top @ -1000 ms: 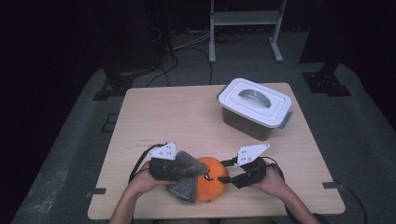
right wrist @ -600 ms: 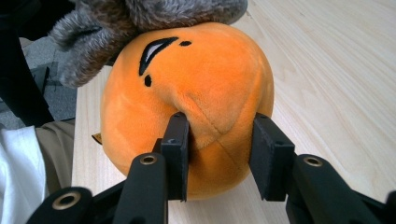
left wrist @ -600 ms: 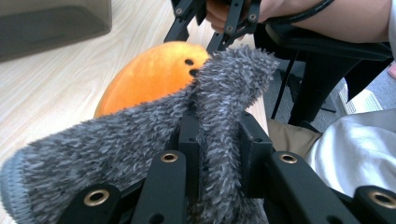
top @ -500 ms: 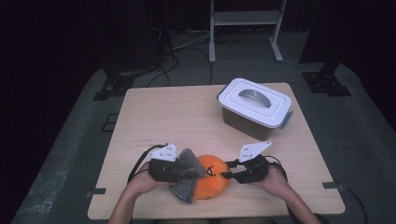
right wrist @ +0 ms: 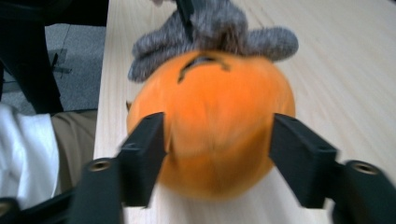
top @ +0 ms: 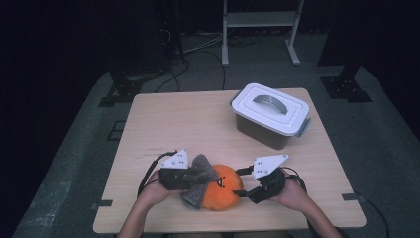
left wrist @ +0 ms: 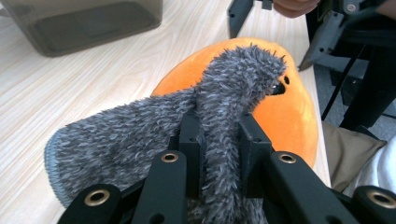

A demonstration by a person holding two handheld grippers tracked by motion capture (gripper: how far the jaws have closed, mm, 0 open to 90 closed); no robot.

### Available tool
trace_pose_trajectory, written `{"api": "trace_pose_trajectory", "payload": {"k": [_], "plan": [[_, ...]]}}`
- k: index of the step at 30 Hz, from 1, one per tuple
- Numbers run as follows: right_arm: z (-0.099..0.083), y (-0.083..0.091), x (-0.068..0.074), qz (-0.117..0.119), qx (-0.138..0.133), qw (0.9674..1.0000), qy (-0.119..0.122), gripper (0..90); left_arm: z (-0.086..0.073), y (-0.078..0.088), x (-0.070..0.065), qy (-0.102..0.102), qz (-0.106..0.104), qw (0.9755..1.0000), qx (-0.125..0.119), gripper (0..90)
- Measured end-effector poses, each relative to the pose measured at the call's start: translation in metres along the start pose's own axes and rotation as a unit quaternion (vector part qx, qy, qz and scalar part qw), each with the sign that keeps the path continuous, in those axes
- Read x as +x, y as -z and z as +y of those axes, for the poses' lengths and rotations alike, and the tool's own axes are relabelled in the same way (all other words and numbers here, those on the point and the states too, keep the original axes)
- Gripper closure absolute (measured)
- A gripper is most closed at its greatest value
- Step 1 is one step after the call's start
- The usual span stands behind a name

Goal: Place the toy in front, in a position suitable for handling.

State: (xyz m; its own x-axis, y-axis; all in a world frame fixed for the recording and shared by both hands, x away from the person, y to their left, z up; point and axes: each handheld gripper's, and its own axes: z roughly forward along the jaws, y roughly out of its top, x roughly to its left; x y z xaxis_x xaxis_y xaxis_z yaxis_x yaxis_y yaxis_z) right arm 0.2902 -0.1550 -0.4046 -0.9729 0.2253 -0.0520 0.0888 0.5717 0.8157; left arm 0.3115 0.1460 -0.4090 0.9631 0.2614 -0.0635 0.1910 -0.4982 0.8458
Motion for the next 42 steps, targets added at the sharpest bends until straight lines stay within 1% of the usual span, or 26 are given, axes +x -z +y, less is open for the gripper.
{"api": "trace_pose_trajectory", "payload": {"k": [1, 2, 3, 4, 5, 8, 9, 11, 14, 15, 16, 17, 19, 21, 23, 26, 28, 29, 30, 32, 34, 35, 36, 38, 40, 42], "plan": [[0.001, -0.002, 0.0, 0.001, 0.0, 1.0, 0.006, 31.3, 0.001, -0.001, 0.0, -0.003, 0.001, 1.0, 0.001, 75.1], [0.002, -0.008, 0.002, -0.001, 0.008, 0.9998, 0.02, 30.0, 0.002, -0.001, -0.001, -0.006, 0.003, 1.0, 0.004, 75.1], [0.001, -0.013, 0.004, -0.009, 0.018, 0.9992, 0.035, 30.1, 0.004, -0.001, -0.002, -0.008, 0.002, 0.9999, 0.008, 75.0], [0.001, -0.017, 0.006, -0.017, 0.023, 0.9988, 0.04, 32.2, 0.006, 0.001, -0.004, -0.014, 0.002, 0.9998, 0.011, 75.0], [0.001, -0.02, 0.005, -0.022, 0.018, 0.9991, 0.031, 35.7, 0.007, 0.002, -0.005, -0.015, 0.0, 0.9999, 0.007, 75.0], [0.001, -0.021, 0.003, -0.033, 0.019, 0.9992, 0.012, 43.0, 0.013, 0.004, -0.01, -0.021, -0.03, 0.9993, -0.008, 75.1], [0.001, -0.022, 0.002, -0.037, 0.018, 0.9991, 0.005, 44.8, 0.015, 0.002, -0.013, -0.024, -0.037, 0.999, -0.009, 75.1], [0.0, -0.023, 0.0, -0.035, 0.017, 0.9992, -0.01, 48.6, 0.017, -0.004, -0.017, -0.035, -0.044, 0.9984, 0.001, 74.9], [-0.002, -0.021, -0.002, -0.034, 0.022, 0.999, -0.017, 51.3, 0.014, -0.006, -0.015, -0.031, -0.048, 0.9984, 0.0, 75.0], [-0.004, -0.02, -0.005, -0.034, 0.02, 0.9988, -0.028, 52.2, 0.012, -0.005, -0.013, -0.03, -0.043, 0.9986, 0.006, 75.0], [-0.004, -0.02, -0.005, -0.034, 0.02, 0.9988, -0.028, 52.2, 0.011, -0.005, -0.012, -0.029, -0.039, 0.9988, 0.009, 75.0], [-0.006, -0.02, -0.008, -0.032, 0.019, 0.9983, -0.045, 52.5, 0.008, -0.003, -0.01, -0.027, -0.035, 0.999, 0.011, 75.0], [-0.006, -0.019, -0.01, -0.033, 0.018, 0.998, -0.051, 52.6, 0.003, -0.001, -0.005, -0.02, -0.031, 0.9991, 0.022, 75.0], [-0.009, -0.017, -0.014, -0.032, 0.018, 0.9975, -0.061, 52.8, -0.002, 0.001, -0.002, -0.012, -0.03, 0.9992, 0.023, 75.0], [-0.011, -0.016, -0.017, -0.031, 0.014, 0.997, -0.069, 52.8, -0.003, 0.002, -0.001, -0.011, -0.03, 0.9992, 0.025, 75.0], [-0.011, -0.017, -0.017, -0.033, 0.013, 0.9967, -0.073, 52.9, 0.002, 0.001, -0.005, -0.019, -0.031, 0.9991, 0.022, 74.9], [-0.01, -0.017, -0.016, -0.035, 0.013, 0.9965, -0.074, 53.0, 0.006, -0.001, -0.008, -0.021, -0.04, 0.9989, 0.015, 75.0], [-0.009, -0.018, -0.015, -0.04, 0.012, 0.9962, -0.076, 53.3, 0.009, -0.003, -0.012, -0.028, -0.05, 0.9983, 0.012, 75.0], [-0.009, -0.018, -0.015, -0.04, 0.012, 0.9962, -0.076, 53.3, 0.012, -0.005, -0.015, -0.034, -0.055, 0.9979, 0.013, 75.0], [-0.007, -0.019, -0.013, -0.044, 0.011, 0.9961, -0.075, 53.4, 0.018, -0.013, -0.023, -0.046, -0.072, 0.9962, 0.015, 75.0], [-0.007, -0.019, -0.013, -0.044, 0.01, 0.9962, -0.075, 53.4, 0.02, -0.022, -0.029, -0.055, -0.08, 0.9951, 0.022, 74.9], [-0.007, -0.018, -0.014, -0.042, 0.013, 0.9962, -0.076, 53.4, 0.019, -0.024, -0.03, -0.06, -0.077, 0.9948, 0.03, 75.0], [-0.007, -0.018, -0.014, -0.042, 0.013, 0.9962, -0.076, 53.4, 0.018, -0.026, -0.03, -0.06, -0.075, 0.9949, 0.032, 75.0], [-0.009, -0.018, -0.015, -0.039, 0.011, 0.9959, -0.08, 53.5, 0.016, -0.023, -0.026, -0.051, -0.074, 0.9956, 0.026, 75.1], [-0.01, -0.017, -0.015, -0.035, 0.01, 0.9961, -0.081, 53.6, 0.013, -0.017, -0.02, -0.046, -0.063, 0.9966, 0.026, 75.1], [-0.01, -0.017, -0.015, -0.034, 0.007, 0.9961, -0.081, 53.5, 0.008, -0.009, -0.013, -0.034, -0.053, 0.9978, 0.021, 75.1]]}}
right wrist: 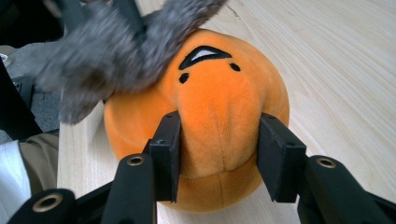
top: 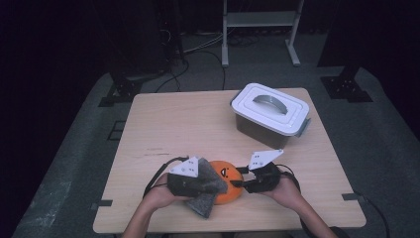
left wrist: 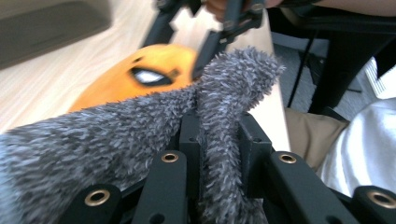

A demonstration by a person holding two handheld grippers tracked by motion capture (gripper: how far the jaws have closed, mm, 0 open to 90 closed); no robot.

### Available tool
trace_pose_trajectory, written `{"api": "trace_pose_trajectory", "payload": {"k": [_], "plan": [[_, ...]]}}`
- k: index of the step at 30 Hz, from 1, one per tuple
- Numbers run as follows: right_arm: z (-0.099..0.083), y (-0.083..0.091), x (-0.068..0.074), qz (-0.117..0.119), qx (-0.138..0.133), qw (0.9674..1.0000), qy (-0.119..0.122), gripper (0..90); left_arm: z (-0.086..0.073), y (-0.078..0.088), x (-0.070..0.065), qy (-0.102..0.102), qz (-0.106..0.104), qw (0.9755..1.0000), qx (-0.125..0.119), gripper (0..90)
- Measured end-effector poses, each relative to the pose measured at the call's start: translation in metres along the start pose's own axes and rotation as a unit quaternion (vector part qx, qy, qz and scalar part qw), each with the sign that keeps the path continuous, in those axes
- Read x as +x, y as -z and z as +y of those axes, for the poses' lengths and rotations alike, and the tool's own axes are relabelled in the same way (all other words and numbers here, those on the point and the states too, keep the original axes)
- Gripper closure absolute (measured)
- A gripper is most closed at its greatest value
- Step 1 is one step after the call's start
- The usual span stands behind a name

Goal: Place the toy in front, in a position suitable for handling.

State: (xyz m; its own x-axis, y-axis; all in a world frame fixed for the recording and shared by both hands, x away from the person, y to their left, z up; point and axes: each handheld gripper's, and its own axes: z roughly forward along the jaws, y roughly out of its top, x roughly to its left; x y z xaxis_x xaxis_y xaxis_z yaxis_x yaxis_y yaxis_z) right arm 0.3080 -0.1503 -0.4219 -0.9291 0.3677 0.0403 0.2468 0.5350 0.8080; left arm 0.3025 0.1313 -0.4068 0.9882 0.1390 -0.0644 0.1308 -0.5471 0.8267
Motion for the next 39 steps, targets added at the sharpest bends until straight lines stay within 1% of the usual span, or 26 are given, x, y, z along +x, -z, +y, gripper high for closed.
{"api": "trace_pose_trajectory", "payload": {"k": [4, 6, 7, 10, 11, 12, 13, 14, 16, 17, 18, 19, 21, 23, 25, 26, 27, 28, 29, 30, 31, 33, 34, 36, 37, 39], "plan": [[0.0, 0.0, 0.0, -0.001, 0.001, 1.0, 0.004, 53.5, -0.008, 0.01, 0.008, 0.017, 0.017, 0.9997, -0.006, 75.0], [0.0, 0.0, 0.001, -0.002, 0.002, 1.0, 0.005, 53.6, -0.008, 0.014, 0.009, 0.019, 0.026, 0.9994, -0.009, 75.0], [0.001, 0.0, 0.002, -0.001, 0.002, 1.0, 0.009, 53.5, -0.006, 0.015, 0.008, 0.019, 0.026, 0.9994, -0.016, 75.0], [0.002, -0.001, 0.005, 0.002, 0.0, 0.9999, 0.015, 53.2, 0.001, 0.012, 0.003, 0.007, 0.023, 0.9994, -0.025, 75.0], [0.002, -0.001, 0.006, 0.002, 0.0, 0.9998, 0.02, 52.5, 0.003, 0.01, 0.001, -0.002, 0.022, 0.9994, -0.025, 74.9], [0.003, -0.002, 0.008, 0.001, 0.0, 0.9997, 0.026, 51.0, 0.004, 0.008, 0.001, -0.006, 0.021, 0.9995, -0.022, 74.9], [0.003, -0.002, 0.009, 0.001, 0.001, 0.9996, 0.028, 48.8, 0.003, 0.007, 0.0, -0.005, 0.022, 0.9996, -0.017, 74.9], [0.003, -0.001, 0.009, 0.002, 0.0, 0.9996, 0.028, 45.0, 0.002, 0.006, 0.001, -0.002, 0.022, 0.9997, -0.014, 75.0], [0.003, 0.001, 0.007, 0.005, -0.003, 0.9998, 0.02, 39.6, -0.002, 0.006, 0.003, 0.005, 0.022, 0.9997, -0.009, 75.0], [0.003, 0.002, 0.003, 0.011, -0.011, 0.9998, 0.014, 35.6, -0.006, 0.008, 0.006, 0.016, 0.021, 0.9997, -0.002, 75.0], [0.003, 0.002, 0.003, 0.011, -0.011, 0.9998, 0.014, 35.6, -0.006, 0.008, 0.006, 0.016, 0.021, 0.9997, -0.002, 75.0], [0.002, 0.002, 0.002, 0.015, -0.01, 0.9998, 0.01, 34.3, -0.01, 0.009, 0.009, 0.024, 0.016, 0.9996, -0.002, 75.0], [0.0, 0.002, 0.0, 0.02, -0.005, 0.9998, 0.005, 32.2, -0.016, 0.013, 0.013, 0.037, 0.016, 0.9992, -0.003, 75.1], [-0.001, 0.0, 0.0, 0.025, -0.003, 0.9997, 0.004, 32.0, -0.016, 0.015, 0.014, 0.035, 0.02, 0.9992, 0.001, 75.1], [-0.001, -0.004, 0.0, 0.029, 0.0, 0.9996, 0.001, 33.9, -0.014, 0.014, 0.012, 0.033, 0.021, 0.9992, 0.0, 75.0], [-0.001, -0.006, 0.001, 0.031, 0.001, 0.9995, 0.001, 39.2, -0.013, 0.014, 0.011, 0.031, 0.021, 0.9993, 0.0, 75.0], [-0.001, -0.007, 0.002, 0.03, 0.002, 0.9995, 0.004, 42.4, -0.008, 0.014, 0.008, 0.023, 0.021, 0.9995, 0.0, 75.0], [0.0, -0.006, 0.004, 0.025, 0.002, 0.9997, 0.005, 47.1, -0.006, 0.014, 0.007, 0.02, 0.021, 0.9996, -0.003, 75.0], [0.001, -0.004, 0.005, 0.023, -0.003, 0.9997, 0.0, 51.9, -0.002, 0.013, 0.004, 0.015, 0.018, 0.9997, -0.008, 75.0], [0.001, -0.004, 0.005, 0.023, -0.003, 0.9997, 0.0, 51.9, 0.001, 0.013, 0.002, 0.012, 0.013, 0.9998, -0.013, 75.0], [0.003, -0.004, 0.005, 0.024, -0.009, 0.9997, -0.003, 53.3, 0.006, 0.011, -0.002, 0.004, 0.003, 0.9998, -0.021, 75.0], [0.004, -0.004, 0.006, 0.025, -0.011, 0.9996, -0.004, 53.6, 0.013, 0.005, -0.009, -0.011, -0.008, 0.9998, -0.018, 75.0], [0.005, -0.005, 0.008, 0.022, -0.008, 0.9997, 0.001, 54.4, 0.015, 0.002, -0.011, -0.018, -0.009, 0.9997, -0.012, 74.9], [0.005, -0.005, 0.009, 0.018, -0.003, 0.9998, 0.006, 55.9, 0.014, -0.001, -0.011, -0.017, -0.009, 0.9998, -0.009, 75.0], [0.003, -0.004, 0.007, 0.019, -0.002, 0.9998, 0.004, 57.5, 0.01, 0.0, -0.007, -0.01, -0.012, 0.9998, -0.012, 75.0], [0.003, -0.004, 0.007, 0.02, -0.002, 0.9998, 0.002, 58.0, 0.007, 0.002, -0.005, -0.006, -0.008, 0.9999, -0.013, 75.1]]}}
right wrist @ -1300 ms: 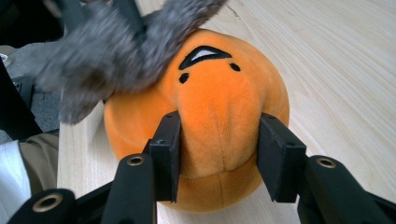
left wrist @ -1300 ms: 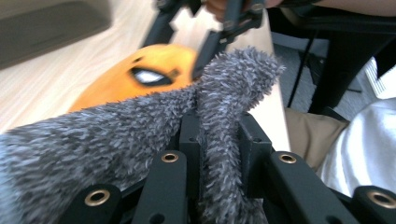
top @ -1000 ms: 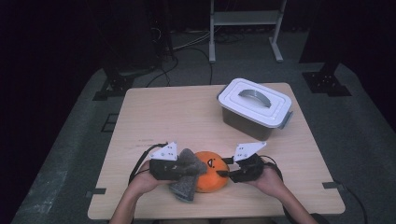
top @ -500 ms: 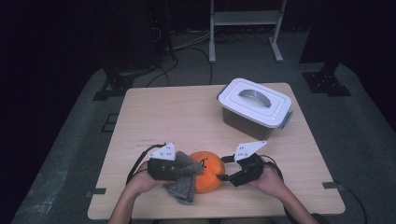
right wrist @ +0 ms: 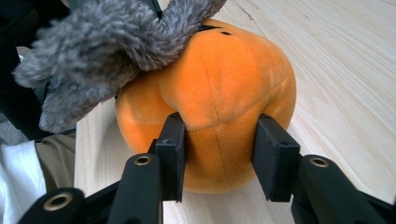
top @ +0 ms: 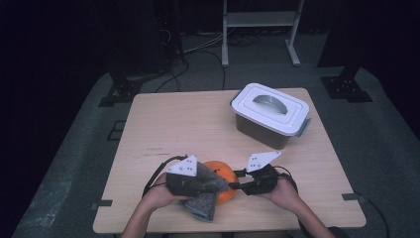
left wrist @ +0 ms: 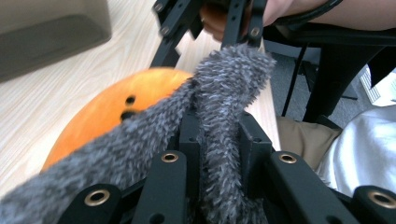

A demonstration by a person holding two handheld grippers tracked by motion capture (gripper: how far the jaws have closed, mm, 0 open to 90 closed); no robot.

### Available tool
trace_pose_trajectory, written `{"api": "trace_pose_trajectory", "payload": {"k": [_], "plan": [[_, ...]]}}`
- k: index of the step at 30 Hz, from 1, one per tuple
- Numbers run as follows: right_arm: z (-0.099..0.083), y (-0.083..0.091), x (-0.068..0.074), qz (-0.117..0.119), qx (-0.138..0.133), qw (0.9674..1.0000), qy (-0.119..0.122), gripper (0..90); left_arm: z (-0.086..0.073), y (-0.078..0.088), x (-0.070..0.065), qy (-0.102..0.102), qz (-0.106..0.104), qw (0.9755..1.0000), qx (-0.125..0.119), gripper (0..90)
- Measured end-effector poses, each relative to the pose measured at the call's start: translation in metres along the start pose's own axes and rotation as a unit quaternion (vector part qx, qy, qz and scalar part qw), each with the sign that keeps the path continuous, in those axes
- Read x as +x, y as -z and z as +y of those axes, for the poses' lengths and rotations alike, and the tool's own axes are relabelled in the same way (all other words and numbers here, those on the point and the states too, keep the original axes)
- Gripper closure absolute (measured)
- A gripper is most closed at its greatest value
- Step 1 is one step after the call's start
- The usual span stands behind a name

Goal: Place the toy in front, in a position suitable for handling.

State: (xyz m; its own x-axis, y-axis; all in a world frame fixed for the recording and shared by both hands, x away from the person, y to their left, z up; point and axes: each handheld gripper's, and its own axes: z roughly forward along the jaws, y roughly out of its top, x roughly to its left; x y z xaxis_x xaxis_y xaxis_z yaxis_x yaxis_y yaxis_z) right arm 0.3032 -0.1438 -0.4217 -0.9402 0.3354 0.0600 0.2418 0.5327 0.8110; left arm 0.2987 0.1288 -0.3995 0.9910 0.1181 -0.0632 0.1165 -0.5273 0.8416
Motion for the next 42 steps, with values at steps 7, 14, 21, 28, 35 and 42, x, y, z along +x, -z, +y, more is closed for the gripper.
{"api": "trace_pose_trajectory", "payload": {"k": [7, 14, 21, 28, 35, 42], "plan": [[-0.003, 0.004, -0.008, -0.004, 0.003, 1.0, -0.005, 59.9, -0.025, 0.011, 0.013, 0.016, 0.001, 0.9999, 0.0, 75.0], [-0.008, 0.012, -0.016, -0.013, -0.003, 0.9998, -0.015, 60.0, -0.042, 0.017, 0.023, 0.033, 0.01, 0.9987, 0.037, 74.7], [-0.004, 0.011, -0.009, -0.017, 0.0, 0.9998, 0.01, 60.3, -0.027, 0.018, 0.017, 0.031, -0.001, 0.9995, -0.01, 74.9], [0.006, 0.006, 0.012, -0.015, 0.005, 0.9979, 0.063, 60.1, -0.004, 0.011, 0.004, -0.005, 0.002, 1.0, 0.0, 74.7], [0.005, 0.007, 0.004, -0.004, -0.013, 0.9994, 0.031, 41.5, -0.018, 0.011, 0.012, 0.024, 0.002, 0.9996, 0.015, 75.1], [0.003, -0.001, 0.002, -0.005, -0.006, 0.9999, 0.01, 45.9, -0.012, 0.011, 0.009, 0.019, -0.003, 0.9998, 0.006, 75.1]]}}
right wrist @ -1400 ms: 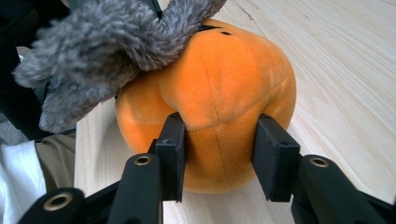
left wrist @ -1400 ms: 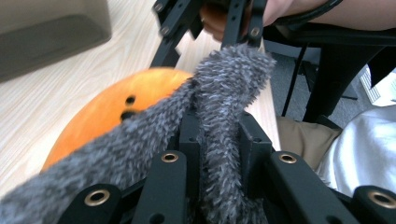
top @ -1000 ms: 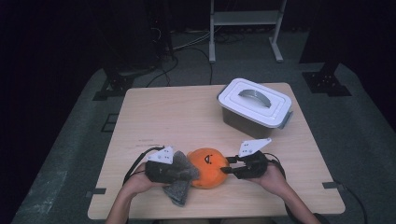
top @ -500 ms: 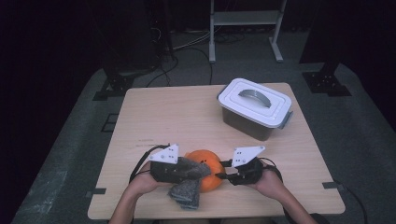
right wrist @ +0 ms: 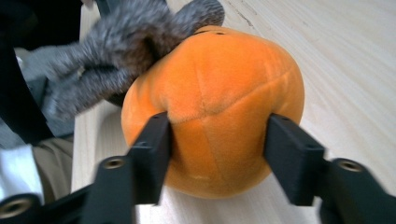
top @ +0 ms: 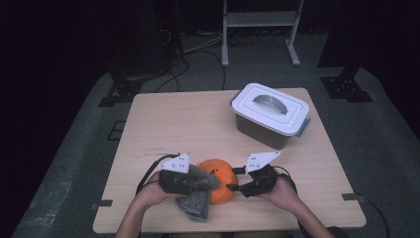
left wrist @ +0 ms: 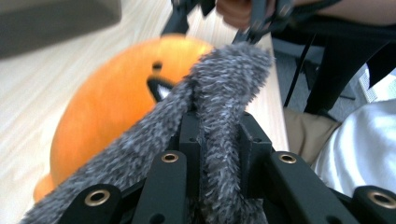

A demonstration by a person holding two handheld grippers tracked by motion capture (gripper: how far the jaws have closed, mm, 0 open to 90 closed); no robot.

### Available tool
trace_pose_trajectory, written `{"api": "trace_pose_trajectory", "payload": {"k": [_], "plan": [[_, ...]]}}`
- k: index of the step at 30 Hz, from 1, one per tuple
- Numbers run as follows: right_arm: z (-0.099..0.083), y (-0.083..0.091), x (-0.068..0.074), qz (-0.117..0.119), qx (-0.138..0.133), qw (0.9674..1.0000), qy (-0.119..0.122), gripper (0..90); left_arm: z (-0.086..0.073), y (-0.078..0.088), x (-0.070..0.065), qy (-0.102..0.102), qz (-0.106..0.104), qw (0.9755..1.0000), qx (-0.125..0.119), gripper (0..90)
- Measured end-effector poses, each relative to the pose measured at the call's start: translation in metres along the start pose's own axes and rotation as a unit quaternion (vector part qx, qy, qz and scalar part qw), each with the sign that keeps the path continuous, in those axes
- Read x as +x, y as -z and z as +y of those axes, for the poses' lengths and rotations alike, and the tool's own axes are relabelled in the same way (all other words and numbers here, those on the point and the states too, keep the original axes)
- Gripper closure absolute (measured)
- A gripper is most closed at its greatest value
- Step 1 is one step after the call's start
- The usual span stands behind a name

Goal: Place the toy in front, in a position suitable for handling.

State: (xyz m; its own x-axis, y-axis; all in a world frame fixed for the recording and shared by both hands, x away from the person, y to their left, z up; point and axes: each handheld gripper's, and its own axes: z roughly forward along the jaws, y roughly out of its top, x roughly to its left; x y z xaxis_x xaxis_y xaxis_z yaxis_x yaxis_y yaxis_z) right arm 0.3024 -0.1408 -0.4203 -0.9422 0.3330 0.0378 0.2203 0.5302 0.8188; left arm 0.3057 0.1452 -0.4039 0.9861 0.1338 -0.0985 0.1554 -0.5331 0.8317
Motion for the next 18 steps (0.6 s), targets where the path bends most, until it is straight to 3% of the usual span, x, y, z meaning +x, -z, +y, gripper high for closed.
{"api": "trace_pose_trajectory", "payload": {"k": [4, 6, 9, 18], "plan": [[0.002, 0.0, 0.006, -0.002, -0.001, 0.9998, 0.021, 50.3, 0.015, 0.002, -0.01, -0.019, -0.004, 0.9996, -0.022, 75.1], [0.005, -0.006, 0.018, 0.006, 0.001, 0.9986, 0.052, 52.9, 0.023, 0.001, -0.015, -0.031, -0.006, 0.9991, -0.029, 75.1], [0.006, -0.009, 0.024, 0.011, 0.008, 0.9977, 0.067, 54.7, 0.027, -0.001, -0.019, -0.042, 0.003, 0.9989, -0.02, 75.1], [0.005, -0.005, 0.02, 0.015, 0.013, 0.9965, 0.081, 57.6, 0.006, 0.016, 0.001, 0.006, 0.031, 0.9992, -0.026, 74.9]]}}
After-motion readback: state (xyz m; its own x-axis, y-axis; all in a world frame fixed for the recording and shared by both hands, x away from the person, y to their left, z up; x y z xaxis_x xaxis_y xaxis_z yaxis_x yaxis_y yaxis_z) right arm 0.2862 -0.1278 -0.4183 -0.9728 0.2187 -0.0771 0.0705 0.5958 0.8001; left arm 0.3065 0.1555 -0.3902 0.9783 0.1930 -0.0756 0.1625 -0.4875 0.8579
